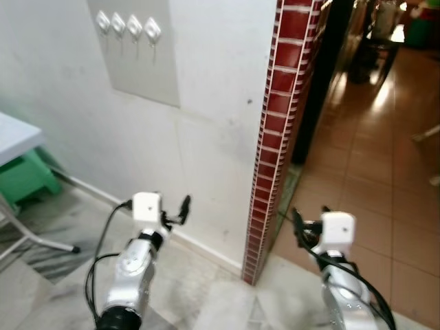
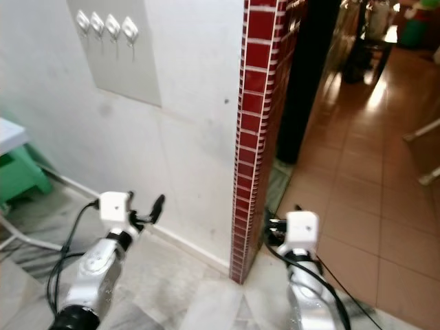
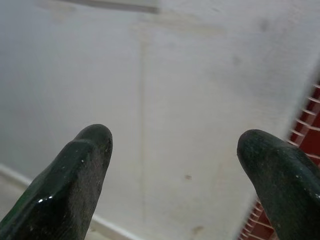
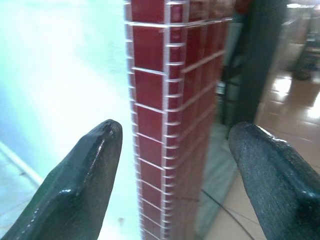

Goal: Hang keys on a hook

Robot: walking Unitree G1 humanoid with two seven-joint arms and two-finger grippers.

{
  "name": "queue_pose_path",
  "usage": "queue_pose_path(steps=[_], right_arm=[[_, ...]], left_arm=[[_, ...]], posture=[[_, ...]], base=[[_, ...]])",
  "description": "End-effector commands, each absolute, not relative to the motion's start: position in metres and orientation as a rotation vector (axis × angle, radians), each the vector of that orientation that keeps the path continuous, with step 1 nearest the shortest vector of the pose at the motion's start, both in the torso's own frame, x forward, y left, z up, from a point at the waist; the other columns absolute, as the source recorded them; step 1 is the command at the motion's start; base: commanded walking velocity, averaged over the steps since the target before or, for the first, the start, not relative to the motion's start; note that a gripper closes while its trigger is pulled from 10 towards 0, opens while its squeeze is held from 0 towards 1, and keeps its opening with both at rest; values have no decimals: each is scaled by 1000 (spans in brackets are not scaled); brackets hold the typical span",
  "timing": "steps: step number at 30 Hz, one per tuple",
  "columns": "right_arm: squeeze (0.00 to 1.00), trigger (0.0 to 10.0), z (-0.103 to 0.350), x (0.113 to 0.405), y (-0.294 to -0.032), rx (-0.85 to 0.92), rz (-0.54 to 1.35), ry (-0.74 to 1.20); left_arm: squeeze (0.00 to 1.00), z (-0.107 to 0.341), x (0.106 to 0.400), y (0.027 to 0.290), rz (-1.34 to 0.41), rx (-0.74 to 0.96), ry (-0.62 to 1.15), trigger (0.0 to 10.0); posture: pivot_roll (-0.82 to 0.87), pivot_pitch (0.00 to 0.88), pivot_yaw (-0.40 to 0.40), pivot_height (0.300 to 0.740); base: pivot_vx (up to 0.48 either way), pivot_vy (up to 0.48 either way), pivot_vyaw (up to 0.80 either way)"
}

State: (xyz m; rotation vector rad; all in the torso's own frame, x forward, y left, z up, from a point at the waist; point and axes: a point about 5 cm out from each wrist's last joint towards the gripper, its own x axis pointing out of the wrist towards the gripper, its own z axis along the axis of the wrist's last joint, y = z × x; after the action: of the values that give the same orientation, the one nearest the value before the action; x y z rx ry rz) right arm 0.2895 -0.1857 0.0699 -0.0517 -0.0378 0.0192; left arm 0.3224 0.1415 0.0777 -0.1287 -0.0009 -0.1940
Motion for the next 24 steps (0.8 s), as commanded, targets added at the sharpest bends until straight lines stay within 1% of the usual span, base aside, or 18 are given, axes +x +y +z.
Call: queue_pose_path(steps=[1,8,13,18,20,24], right_arm=[[0,10000,70,289,-188,-49,10,-31],[0,10000,70,289,-189,-51,11,-30],[0,10000,73,287,-191,-53,13,-43],[0,10000,78,282,-192,-50,16,-62],[0,10000,79,279,-190,-46,22,-70],[0,10000,78,276,-187,-45,33,-69]], left_arm=[[0,76,323,138,-200,-139,21,10000],[0,75,324,138,-193,-126,33,10000],[0,78,321,135,-202,-119,11,10000],[0,77,308,128,-239,-130,-24,10000],[0,68,297,124,-259,-139,2,10000],[0,62,288,120,-284,-126,24,10000]], posture=[[-42,0,22,740],[-42,0,20,740],[-44,0,21,740],[-50,0,23,740],[-51,0,24,740],[-52,0,25,740]], base=[[0,0,800],[0,0,800],[0,0,800],[0,0,800],[0,0,800],[0,0,800]])
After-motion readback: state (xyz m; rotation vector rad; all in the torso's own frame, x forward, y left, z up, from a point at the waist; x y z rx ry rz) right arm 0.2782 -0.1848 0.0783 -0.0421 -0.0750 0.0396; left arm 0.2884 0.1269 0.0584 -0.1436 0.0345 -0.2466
